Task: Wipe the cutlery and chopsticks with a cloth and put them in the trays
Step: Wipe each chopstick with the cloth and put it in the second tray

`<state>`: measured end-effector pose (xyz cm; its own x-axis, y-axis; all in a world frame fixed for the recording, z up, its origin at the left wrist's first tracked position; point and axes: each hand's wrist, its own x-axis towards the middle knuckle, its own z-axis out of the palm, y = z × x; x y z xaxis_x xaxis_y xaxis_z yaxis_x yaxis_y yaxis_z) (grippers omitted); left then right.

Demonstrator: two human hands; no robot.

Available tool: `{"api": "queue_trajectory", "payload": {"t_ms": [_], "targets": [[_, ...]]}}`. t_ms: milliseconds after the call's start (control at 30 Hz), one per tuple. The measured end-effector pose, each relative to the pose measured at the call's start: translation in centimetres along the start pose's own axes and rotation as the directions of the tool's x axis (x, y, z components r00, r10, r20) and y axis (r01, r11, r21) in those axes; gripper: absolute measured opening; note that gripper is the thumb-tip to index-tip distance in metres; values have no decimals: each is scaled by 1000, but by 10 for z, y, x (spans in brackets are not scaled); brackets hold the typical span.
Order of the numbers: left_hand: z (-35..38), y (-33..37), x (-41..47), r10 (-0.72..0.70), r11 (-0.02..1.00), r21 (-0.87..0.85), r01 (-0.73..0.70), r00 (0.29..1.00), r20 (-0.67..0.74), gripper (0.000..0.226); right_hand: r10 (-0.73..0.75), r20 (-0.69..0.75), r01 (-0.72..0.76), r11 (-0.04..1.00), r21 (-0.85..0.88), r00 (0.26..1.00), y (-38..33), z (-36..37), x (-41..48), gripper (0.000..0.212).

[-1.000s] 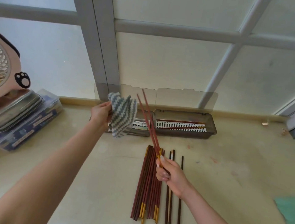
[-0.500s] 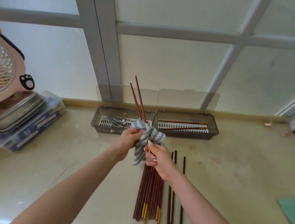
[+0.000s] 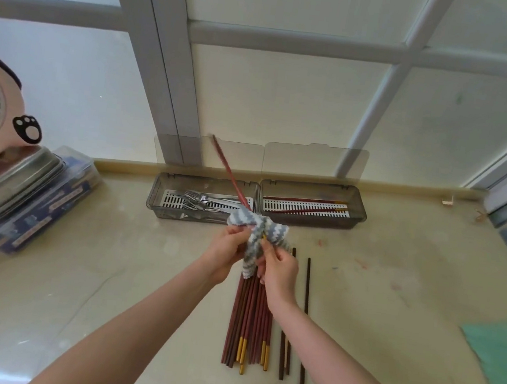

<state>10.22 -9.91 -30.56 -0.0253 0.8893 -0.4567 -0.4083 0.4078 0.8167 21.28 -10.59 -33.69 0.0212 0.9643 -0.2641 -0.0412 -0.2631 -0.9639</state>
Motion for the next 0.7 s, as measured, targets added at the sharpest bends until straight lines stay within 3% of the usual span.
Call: {"api": "queue_trajectory", "payload": {"t_ms": [100,200,267,333,367,433,500,533,600,667,700], "targets": [[6,-3,0,17,997,76,-8,993,-116,14,-9,13,11,987,-158,1000,-5,-7,2,19],[2,3,5,60,954,300,5,977,-205,8,-44,28,47,992,-118,999,-24,-19,13,26],[7,2,7,125,835,550,-13,978,-167,11,-47,39,51,994,-100,998,-41,-22,29,34],[20,-1,5,145,668,743,-41,987,-76,15,15,186,-5,999,-51,982,-53,-20,42,30],[25,-3,5,148,614,787,-59,988,-42,14,45,254,-45,999,-4,966,-58,-18,47,24],[30,-6,9,135,608,791,-61,991,-27,13,54,283,-93,988,127,958,-72,-21,58,12],[29,-6,9,69,640,769,3,996,-62,15,41,194,-88,966,241,980,-85,-30,78,9],[26,-7,8,20,670,741,43,997,-76,18,6,131,-34,977,208,991,-91,-36,93,10],[19,-8,4,-41,750,656,81,996,-77,18,-125,67,133,980,-151,990,-96,-51,128,12],[13,-7,1,-35,808,582,89,994,-103,16,-148,152,211,766,-607,977,-90,-66,161,14],[9,-6,1,-16,824,561,84,992,-124,14,-108,189,214,629,-747,976,-84,-73,173,14]]}}
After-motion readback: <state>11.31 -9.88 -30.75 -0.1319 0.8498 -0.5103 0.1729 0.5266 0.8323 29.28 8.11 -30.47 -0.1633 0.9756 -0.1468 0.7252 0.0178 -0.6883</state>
